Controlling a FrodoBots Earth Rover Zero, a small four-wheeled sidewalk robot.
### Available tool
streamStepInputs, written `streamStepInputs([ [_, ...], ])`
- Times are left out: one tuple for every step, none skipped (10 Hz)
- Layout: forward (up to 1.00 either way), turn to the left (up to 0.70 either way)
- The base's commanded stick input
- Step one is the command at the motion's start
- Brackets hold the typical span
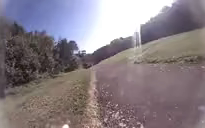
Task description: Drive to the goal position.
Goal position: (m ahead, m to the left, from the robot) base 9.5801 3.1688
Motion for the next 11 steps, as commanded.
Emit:
streamStepInputs([
  [1.00,-0.34],
  [1.00,-0.35],
  [1.00,-0.31],
  [1.00,-0.16],
  [1.00,0.00],
  [1.00,0.00],
  [1.00,0.00],
  [1.00,0.00],
  [1.00,0.00],
  [1.00,0.00],
  [1.00,0.00],
])
